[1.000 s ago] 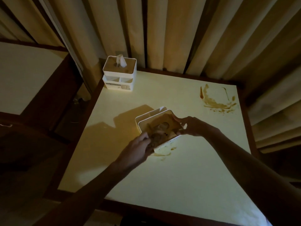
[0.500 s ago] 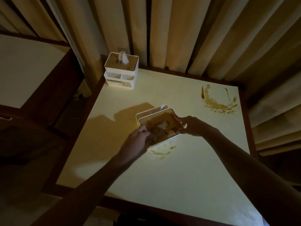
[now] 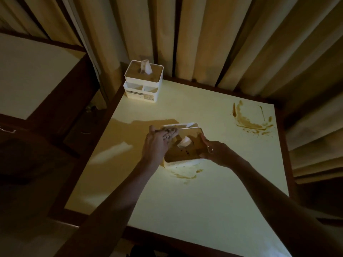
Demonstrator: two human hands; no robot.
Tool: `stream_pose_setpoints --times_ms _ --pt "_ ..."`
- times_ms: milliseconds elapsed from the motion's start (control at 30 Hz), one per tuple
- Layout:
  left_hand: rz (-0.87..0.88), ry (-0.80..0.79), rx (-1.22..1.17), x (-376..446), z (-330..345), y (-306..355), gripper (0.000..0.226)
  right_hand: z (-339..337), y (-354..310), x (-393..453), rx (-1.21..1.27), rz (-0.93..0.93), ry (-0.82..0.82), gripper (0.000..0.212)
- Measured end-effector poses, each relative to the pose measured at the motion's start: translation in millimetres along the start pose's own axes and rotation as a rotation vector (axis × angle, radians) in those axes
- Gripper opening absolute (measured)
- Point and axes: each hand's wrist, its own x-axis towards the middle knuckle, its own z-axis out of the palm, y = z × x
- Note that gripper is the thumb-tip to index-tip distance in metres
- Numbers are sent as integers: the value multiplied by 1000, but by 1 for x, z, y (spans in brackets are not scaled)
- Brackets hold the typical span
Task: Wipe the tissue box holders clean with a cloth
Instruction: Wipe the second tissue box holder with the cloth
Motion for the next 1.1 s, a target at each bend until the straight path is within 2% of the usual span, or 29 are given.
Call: stream_pose_setpoints --times_ms 167,267,333,433,500,633,767,967,1100 --pt "76 -94 35 30 -10 -6 33 30 -23 -15 44 65 114 80" --pt "146 -162 46 50 -19 -11 33 45 -31 -15 75 96 84 80" --pt "176 -185 59 56 -24 -9 32 45 -28 -12 78 130 92 72" --pt "186 -124 26 53 -32 -7 29 33 -20 -8 44 101 277 50" --pt "150 -27 -67 41 -37 -10 32 23 -17 -4 -20 9 338 54" --pt "82 39 -85 5 -33 -21 42 7 -10 6 -148 -120 132 81" --pt "15 38 -11 -11 -23 -25 37 3 -2 16 -65 -210 29 83" --pt "-32 63 51 -24 -15 -14 31 0 0 22 10 -131 -24 79" --pt "35 3 32 -44 -1 5 20 -4 1 25 -46 -163 -46 80"
